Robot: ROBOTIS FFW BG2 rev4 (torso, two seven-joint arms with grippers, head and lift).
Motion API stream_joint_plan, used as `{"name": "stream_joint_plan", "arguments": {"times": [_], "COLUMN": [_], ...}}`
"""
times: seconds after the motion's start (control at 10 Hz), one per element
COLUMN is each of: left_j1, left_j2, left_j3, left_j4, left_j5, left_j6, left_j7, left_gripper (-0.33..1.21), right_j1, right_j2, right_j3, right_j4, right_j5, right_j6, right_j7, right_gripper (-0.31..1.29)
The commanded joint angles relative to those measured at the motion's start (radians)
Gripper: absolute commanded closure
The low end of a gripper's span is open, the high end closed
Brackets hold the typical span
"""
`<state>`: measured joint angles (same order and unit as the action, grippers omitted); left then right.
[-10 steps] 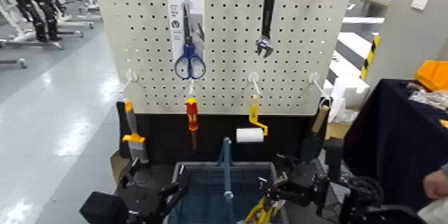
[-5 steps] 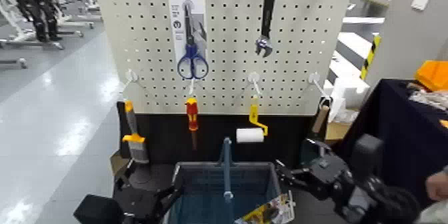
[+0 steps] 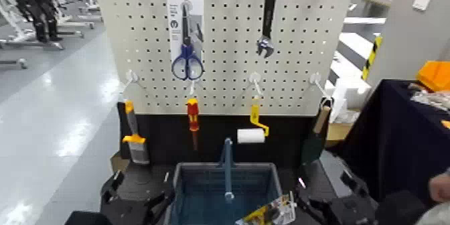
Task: Put the yellow pliers into the crate.
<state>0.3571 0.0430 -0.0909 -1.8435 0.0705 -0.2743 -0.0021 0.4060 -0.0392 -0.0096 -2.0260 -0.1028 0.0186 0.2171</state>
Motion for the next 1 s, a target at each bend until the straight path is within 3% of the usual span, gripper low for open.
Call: {"name": "stream_joint_plan", "arguments": {"times": [0.1, 0.4, 1.0], "left_j1": [0.062, 0.112, 0.123], "left_j2": [0.002, 0.006, 0.011], "left_j3": [-0.012, -0.036, -0.041], "left_j4": [-0.017, -0.045, -0.056], "left_j5": [0.006, -0.004, -0.012], "left_j6": [-0.01, 0.009, 0.018], "left_j7": [0.074, 0.139, 0.142], "left_gripper": [0.13, 0.13, 0.13], "right_j1": [0.1, 0.157, 0.166], "right_j2": [-0.001, -0.008, -0.013], "right_j3": [0.034, 0.069, 0.083], "right_j4": [-0.019, -0.033, -0.04], "right_j5": [-0.014, -0.011, -0.005], "right_j6": [-0.023, -0.032, -0.022], "right_j7": [-0.073, -0.183, -0.203], "right_gripper": [0.03, 0.03, 0.05]}}
